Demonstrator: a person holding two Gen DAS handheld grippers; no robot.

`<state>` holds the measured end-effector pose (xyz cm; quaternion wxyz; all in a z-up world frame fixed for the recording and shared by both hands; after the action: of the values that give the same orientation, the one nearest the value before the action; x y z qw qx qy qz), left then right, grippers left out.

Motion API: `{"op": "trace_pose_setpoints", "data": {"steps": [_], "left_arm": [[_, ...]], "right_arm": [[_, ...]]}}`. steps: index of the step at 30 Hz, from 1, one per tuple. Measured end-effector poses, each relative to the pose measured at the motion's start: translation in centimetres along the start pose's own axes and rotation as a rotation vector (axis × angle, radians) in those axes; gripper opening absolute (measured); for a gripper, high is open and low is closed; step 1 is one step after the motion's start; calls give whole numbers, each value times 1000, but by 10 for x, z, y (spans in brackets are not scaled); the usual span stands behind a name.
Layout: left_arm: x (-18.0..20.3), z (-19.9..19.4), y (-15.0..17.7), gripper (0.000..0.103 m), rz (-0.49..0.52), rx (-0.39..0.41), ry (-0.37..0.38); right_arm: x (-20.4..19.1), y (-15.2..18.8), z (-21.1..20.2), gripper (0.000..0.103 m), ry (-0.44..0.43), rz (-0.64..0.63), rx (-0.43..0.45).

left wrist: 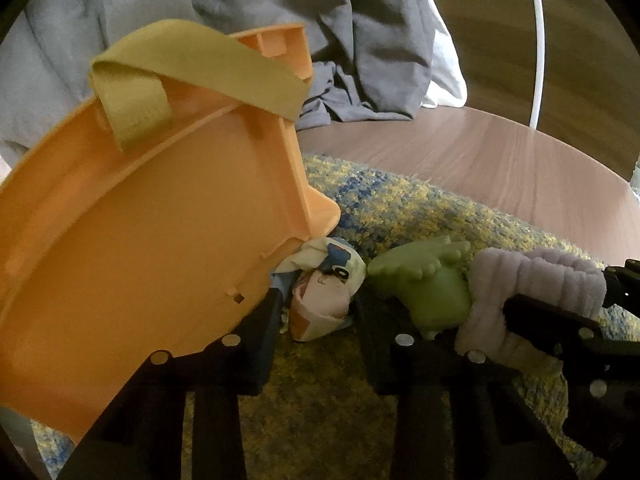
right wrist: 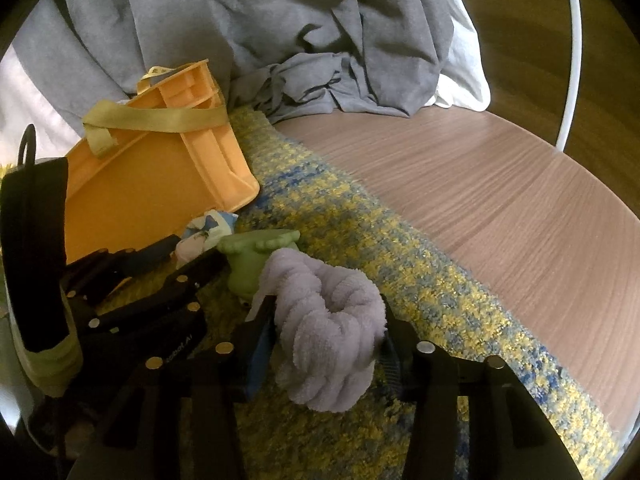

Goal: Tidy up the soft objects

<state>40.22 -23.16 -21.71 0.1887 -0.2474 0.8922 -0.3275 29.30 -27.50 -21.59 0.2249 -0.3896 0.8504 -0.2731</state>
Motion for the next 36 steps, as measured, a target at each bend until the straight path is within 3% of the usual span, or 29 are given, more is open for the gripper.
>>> {"op": "trace_pose_setpoints", "data": {"steps": [7,22,36], "left_arm": [[-2,-15,8,33,-46,-3,-15],[-14,-77,25,33,-242,4,-78],[-27,-143,21,33,-392,55,-140]], "right_arm": [[-1,0,-7,34,-23,-10,3],[-12,-1,-44,34,-95,-65,25],[-28,-25,-87,34,-172,-147,98]]}}
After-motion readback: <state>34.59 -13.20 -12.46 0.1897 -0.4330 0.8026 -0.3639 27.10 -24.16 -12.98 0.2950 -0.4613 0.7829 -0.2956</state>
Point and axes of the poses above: each gripper's, at about its wrist camera, not at the fingertips, and z roughly the way its jaws point, x to its right, y to its underside, the point moved 6 cm from there along z, roughly the way its jaws point, and after that the axes turned 1 degree about -x, right-handed, at the moved point
